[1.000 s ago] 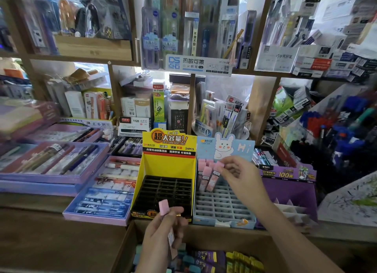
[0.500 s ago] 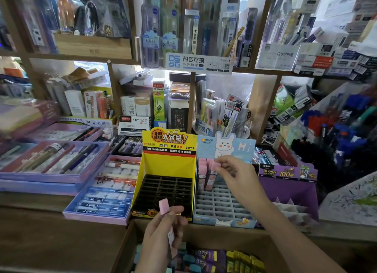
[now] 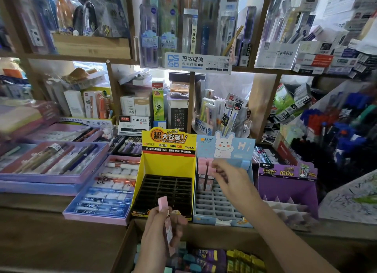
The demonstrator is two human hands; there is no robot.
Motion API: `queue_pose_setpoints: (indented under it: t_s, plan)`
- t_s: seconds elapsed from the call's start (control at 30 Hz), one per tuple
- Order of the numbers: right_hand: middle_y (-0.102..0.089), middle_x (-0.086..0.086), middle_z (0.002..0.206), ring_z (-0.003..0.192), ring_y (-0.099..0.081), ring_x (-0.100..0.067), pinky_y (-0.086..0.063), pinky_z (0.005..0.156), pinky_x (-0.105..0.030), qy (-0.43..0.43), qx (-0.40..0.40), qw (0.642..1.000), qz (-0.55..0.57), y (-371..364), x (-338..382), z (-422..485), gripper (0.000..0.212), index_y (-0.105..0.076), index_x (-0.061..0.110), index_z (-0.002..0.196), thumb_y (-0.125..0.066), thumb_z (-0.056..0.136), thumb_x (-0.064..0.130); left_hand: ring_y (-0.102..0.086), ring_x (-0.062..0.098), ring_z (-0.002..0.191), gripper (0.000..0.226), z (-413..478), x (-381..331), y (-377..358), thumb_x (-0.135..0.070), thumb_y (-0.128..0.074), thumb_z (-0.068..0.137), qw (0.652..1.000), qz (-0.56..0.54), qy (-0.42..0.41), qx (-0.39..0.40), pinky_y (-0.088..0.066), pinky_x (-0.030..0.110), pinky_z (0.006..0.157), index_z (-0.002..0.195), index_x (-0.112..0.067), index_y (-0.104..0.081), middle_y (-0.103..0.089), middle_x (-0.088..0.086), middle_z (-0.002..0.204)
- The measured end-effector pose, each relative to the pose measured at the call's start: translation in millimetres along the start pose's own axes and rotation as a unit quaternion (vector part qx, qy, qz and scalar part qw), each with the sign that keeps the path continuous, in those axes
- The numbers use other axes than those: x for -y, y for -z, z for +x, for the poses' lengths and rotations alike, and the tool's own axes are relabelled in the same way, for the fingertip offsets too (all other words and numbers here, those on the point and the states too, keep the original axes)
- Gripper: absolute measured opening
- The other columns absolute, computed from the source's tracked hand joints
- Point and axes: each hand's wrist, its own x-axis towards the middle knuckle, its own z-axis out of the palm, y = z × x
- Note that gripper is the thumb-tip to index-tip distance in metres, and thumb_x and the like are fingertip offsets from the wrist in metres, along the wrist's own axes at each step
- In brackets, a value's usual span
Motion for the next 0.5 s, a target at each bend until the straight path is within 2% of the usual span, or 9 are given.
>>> queue_pose_setpoints:
  t_s: [0.1,0.17,0.27,0.33,0.4,0.5]
  plan:
    - [-0.068,0.006,0.096,0.088,-0.066,-0.013,-0.06,0.079,-0.043,0.002,-0.009,1.0,-0.004,1.4,0.0,-2.9,0.021,-0.063,0.027,0.116,-0.065,0.098,0.016,-0.048,0.029,0.041,0.02,-1.4,-2.0,-0.8,-0.017,-0.033,0.108,1.0,0.009,-0.01,0.002,-0.032,0.022,0.031,0.099,-0.005,-0.046,-0.064,0.029,0.067]
    - [-0.067,0.003,0.101,0.093,-0.065,-0.014,-0.059,0.084,-0.042,-0.012,-0.004,1.0,0.007,4.4,1.1,-4.4,0.026,-0.067,0.021,0.121,-0.065,0.098,0.011,-0.051,0.03,0.048,0.021,-7.1,-2.1,-1.0,-0.018,-0.037,0.108,0.998,0.046,-0.04,0.006,-0.034,0.025,0.034,0.101,-0.004,-0.05,-0.067,0.026,0.072]
    - [-0.066,0.008,0.102,0.093,-0.064,-0.005,-0.058,0.086,-0.03,-0.04,-0.012,0.998,0.035,9.5,6.9,-11.4,0.03,-0.069,0.018,0.124,-0.066,0.096,0.006,-0.06,0.025,0.059,0.026,-16.5,-5.0,-2.4,-0.023,-0.045,0.105,0.986,0.125,-0.109,0.03,-0.044,0.028,0.044,0.101,-0.004,-0.061,-0.071,0.019,0.083]
    - [-0.066,0.012,0.095,0.087,-0.064,-0.002,-0.056,0.079,-0.021,-0.076,-0.02,0.994,0.07,13.5,13.7,-23.1,0.026,-0.069,0.024,0.111,-0.067,0.095,0.005,-0.066,0.02,0.068,0.025,-19.0,-9.5,-6.0,-0.027,-0.049,0.103,0.974,0.177,-0.138,0.038,-0.052,0.027,0.056,0.094,-0.015,-0.07,-0.072,0.012,0.087]
    - [-0.07,0.01,0.084,0.082,-0.067,-0.002,-0.058,0.074,-0.022,-0.118,-0.014,0.987,0.112,16.7,19.6,-40.7,0.026,-0.067,0.032,0.097,-0.069,0.094,0.005,-0.068,0.016,0.077,0.024,-19.3,-15.5,-12.3,-0.03,-0.053,0.1,0.961,0.221,-0.163,0.046,-0.055,0.028,0.069,0.088,-0.026,-0.073,-0.071,0.006,0.087]
    - [-0.075,0.008,0.083,0.076,-0.072,-0.005,-0.059,0.066,-0.02,-0.174,0.019,0.971,0.166,20.0,21.2,-72.0,0.025,-0.07,0.033,0.093,-0.071,0.093,0.008,-0.067,0.007,0.081,0.02,-19.8,-25.7,-24.9,-0.045,-0.055,0.091,0.939,0.269,-0.201,0.072,-0.053,0.022,0.07,0.092,-0.035,-0.072,-0.07,-0.004,0.085]
